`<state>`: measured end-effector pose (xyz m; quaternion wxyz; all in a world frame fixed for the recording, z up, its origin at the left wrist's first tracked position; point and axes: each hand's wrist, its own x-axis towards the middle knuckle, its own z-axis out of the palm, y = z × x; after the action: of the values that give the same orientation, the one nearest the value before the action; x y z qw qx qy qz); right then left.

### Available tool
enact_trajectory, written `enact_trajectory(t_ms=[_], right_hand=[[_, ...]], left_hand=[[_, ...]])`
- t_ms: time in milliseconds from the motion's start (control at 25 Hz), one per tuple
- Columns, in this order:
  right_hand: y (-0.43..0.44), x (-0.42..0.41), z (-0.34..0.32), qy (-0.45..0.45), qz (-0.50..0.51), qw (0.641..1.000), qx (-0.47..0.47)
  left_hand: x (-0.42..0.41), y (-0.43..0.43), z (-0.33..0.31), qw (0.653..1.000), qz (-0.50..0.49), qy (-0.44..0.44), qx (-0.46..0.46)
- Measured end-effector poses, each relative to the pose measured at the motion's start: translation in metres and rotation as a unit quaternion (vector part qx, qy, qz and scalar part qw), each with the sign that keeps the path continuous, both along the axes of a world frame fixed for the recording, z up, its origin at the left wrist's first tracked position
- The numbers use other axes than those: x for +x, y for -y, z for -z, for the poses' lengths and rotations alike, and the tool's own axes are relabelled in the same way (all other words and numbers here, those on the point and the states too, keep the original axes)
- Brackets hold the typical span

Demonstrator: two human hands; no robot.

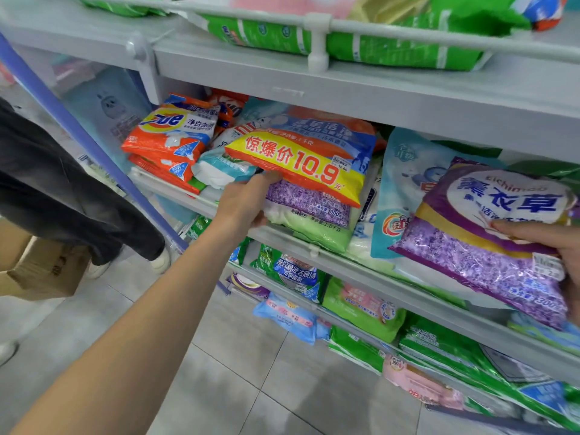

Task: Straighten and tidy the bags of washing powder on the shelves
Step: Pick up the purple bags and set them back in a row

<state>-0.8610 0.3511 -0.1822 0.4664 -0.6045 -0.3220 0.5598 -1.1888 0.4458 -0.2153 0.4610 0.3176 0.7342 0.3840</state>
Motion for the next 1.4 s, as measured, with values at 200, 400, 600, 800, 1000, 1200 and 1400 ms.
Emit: enact_trajectory(t_ms=[200,400,600,800,1000,1200,1400], right_hand=[[0.002,-0.003,0.006,0.021,0.042,0.999,0.01],[0.001,-0.012,0.0,0.018,0.042,0.998,0.032],[0.005,-0.014,-0.006,-0.024,0.047,0.998,0.031],[0.026,-0.017,-0.002,-0.053,0.002,0.999,0.0],[0.055,-0.027,0.013,-0.098,-0.042,0.993,-0.046],[0.079,-0.027,0.007,-0.125,-0.05,0.99,-0.05],[0.132,-0.028,-0.02,-0.147,-0.04,0.987,-0.046]], left_hand=[[0.007,-0.013,0.001,0.993,-0.013,0.113,0.025],[0.006,-0.002,-0.016,0.975,-0.024,0.219,0.018],[-0.014,0.041,-0.021,0.958,0.058,0.277,-0.046],[-0.011,0.075,0.003,0.933,0.175,0.309,-0.051],[-0.018,0.106,0.024,0.911,0.163,0.378,-0.039],[-0.026,0.166,0.024,0.898,0.167,0.405,-0.022],[-0.03,0.211,0.0,0.899,0.171,0.403,-0.014]])
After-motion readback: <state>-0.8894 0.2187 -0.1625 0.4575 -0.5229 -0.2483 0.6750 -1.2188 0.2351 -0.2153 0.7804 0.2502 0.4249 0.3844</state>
